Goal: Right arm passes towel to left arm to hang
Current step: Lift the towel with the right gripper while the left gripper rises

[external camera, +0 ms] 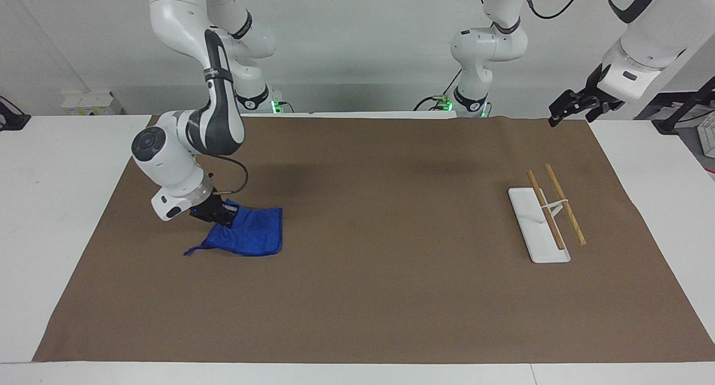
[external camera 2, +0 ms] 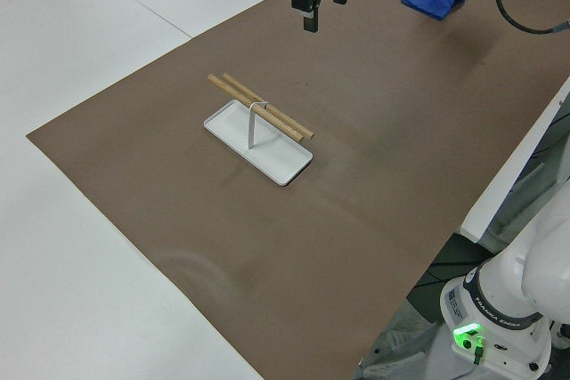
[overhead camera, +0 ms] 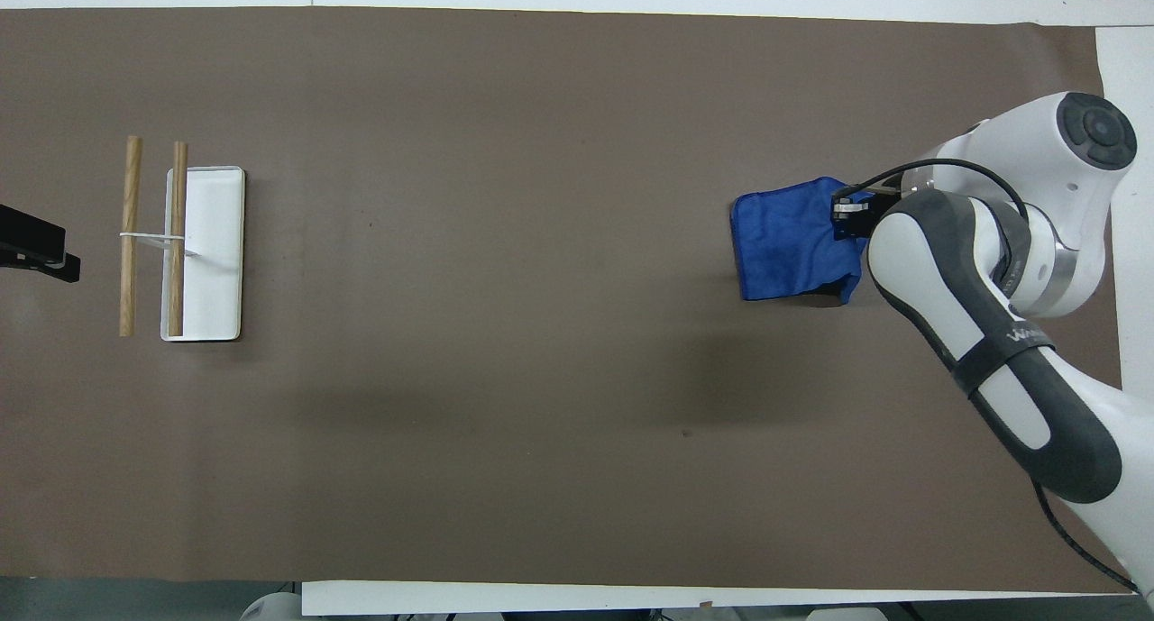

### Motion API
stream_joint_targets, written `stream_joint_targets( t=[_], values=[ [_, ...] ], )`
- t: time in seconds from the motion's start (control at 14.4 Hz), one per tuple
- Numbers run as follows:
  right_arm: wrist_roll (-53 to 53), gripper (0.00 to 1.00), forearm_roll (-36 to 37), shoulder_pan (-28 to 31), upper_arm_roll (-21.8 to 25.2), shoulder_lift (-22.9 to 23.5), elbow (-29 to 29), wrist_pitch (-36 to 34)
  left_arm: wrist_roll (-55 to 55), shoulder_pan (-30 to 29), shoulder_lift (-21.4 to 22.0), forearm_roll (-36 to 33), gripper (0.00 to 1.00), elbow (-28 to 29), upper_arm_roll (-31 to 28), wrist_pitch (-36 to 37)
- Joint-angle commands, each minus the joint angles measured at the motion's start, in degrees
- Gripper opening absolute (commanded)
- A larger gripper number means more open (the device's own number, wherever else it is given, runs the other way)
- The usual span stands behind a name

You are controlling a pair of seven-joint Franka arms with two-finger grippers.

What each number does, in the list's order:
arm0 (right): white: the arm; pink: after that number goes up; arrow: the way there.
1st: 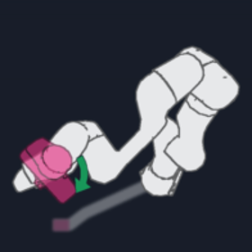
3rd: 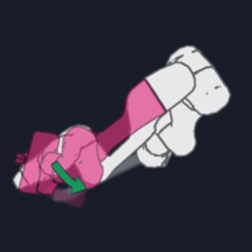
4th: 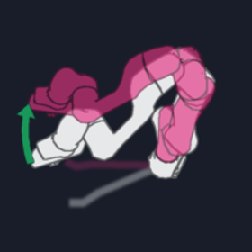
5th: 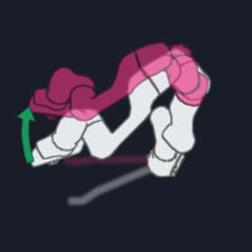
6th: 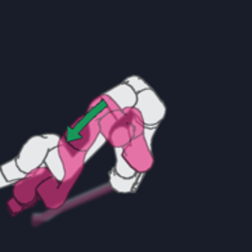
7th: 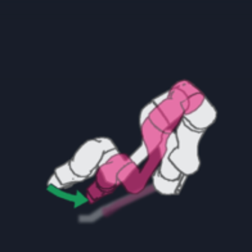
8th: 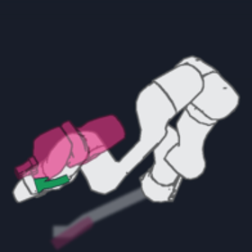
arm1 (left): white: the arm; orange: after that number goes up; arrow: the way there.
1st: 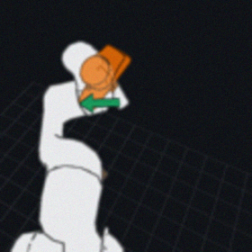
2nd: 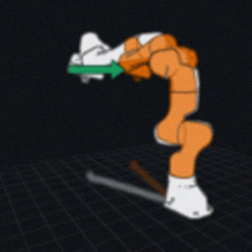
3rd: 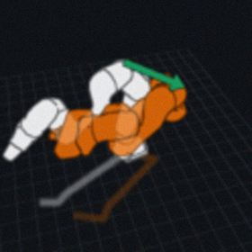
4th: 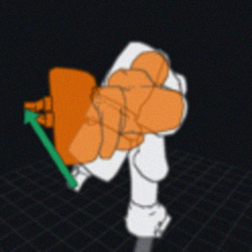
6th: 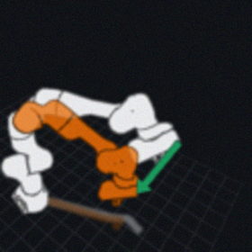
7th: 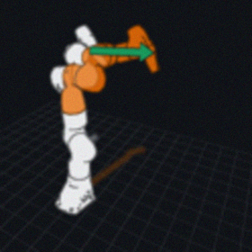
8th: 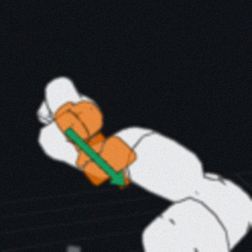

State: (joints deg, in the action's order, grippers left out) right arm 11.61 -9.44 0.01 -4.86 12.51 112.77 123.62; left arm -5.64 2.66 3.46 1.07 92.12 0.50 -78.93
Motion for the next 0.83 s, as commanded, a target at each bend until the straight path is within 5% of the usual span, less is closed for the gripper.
stream_joint_targets(
  t=[0.0,0.35,0.55,0.76],
  values=[
    [13.56,0.0,-0.84,-1.49,-4.7,-0.73,-2.63,-2.76,-0.25,0.24,0.67,-0.81,1.0,0.43,-0.23,0.44],
    [42.75,0.0,-0.84,-5.98,-13.67,1.63,-10.98,-2.51,-12.41,0.85,1.99,1.81,1.0,2.79,0.12,-1.83],
    [56.21,0.0,-4.16,-8.61,-17.27,4.53,-18.18,-1.55,-32.18,0.33,6.37,10.94,1.0,12.17,0.03,-10.25],
    [63.35,0.0,-11.28,-10.29,-19.47,4.72,-19.34,4.94,-42.15,1.9,12.86,13.34,1.0,25.17,1.08,-19.04]
  ],
)
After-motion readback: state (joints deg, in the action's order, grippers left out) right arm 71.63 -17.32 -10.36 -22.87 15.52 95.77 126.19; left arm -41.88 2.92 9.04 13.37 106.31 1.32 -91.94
